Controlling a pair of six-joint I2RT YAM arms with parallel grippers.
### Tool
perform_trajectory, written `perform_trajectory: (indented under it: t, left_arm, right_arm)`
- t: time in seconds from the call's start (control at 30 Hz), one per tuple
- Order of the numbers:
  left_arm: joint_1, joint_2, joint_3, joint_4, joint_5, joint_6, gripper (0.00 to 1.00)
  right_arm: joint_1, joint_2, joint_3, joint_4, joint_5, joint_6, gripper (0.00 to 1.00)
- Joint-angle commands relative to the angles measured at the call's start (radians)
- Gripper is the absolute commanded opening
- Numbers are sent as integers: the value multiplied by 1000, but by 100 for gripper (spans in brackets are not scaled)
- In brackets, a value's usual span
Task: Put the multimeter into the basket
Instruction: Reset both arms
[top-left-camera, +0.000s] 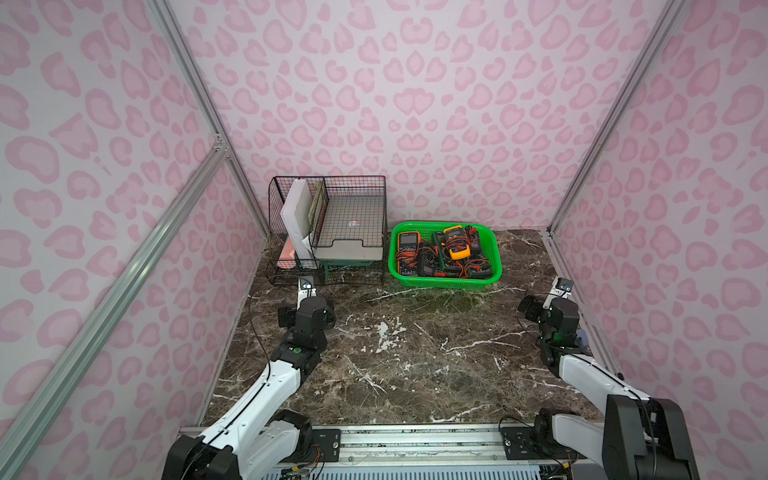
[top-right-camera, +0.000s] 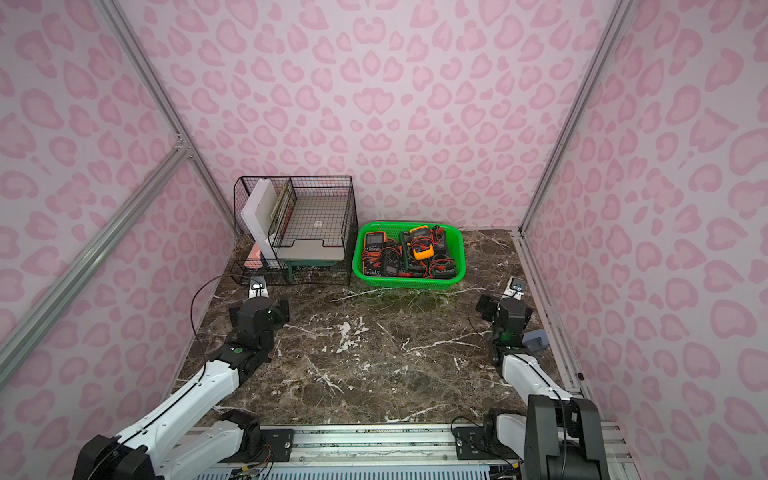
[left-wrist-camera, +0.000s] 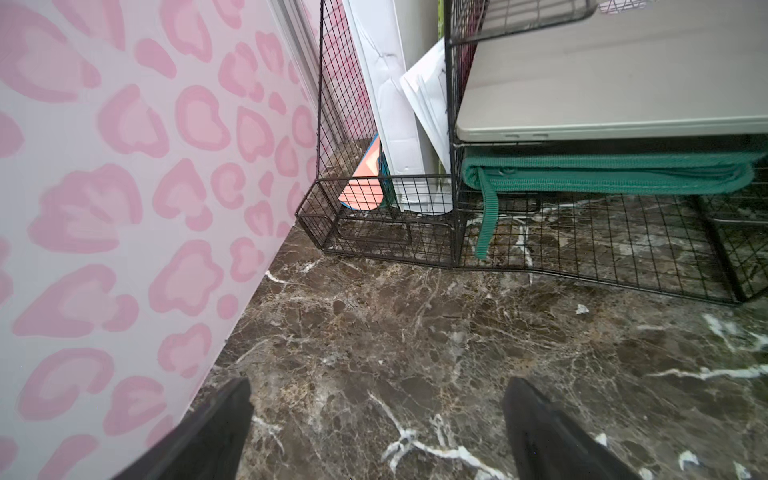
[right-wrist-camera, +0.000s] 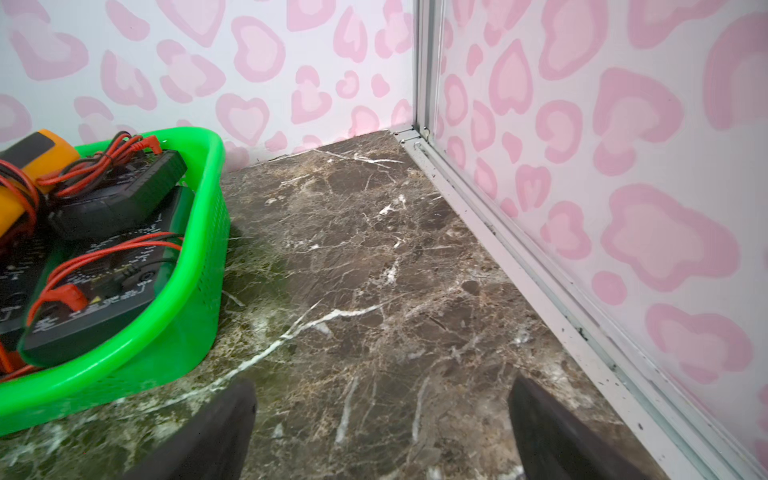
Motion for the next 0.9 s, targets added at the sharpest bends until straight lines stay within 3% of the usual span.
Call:
perform_trajectory:
  t: [0.0, 0.33, 0.43, 0.57, 0.73, 0.87]
  left_arm:
    - [39, 67, -35, 195, 70, -24, 99]
    - [104, 369, -42, 469, 194, 37, 99]
    - [120, 393, -27, 488, 247, 74, 99]
    - [163, 441, -39, 552, 308, 61, 99]
    - [217, 493, -24, 556, 380, 14, 99]
    - [257, 558, -48, 686, 459, 18, 99]
  right_arm:
    - [-2, 17, -40, 160, 34, -61, 99]
    - [-2, 225, -112, 572, -66, -67, 100]
    - [9, 261, -91, 581, -96, -126, 99]
    - [42, 406, -156, 863, -61, -167, 100]
    - [72, 410, -137, 830, -17, -183, 100]
    - [72, 409, -132, 814, -15, -180, 99]
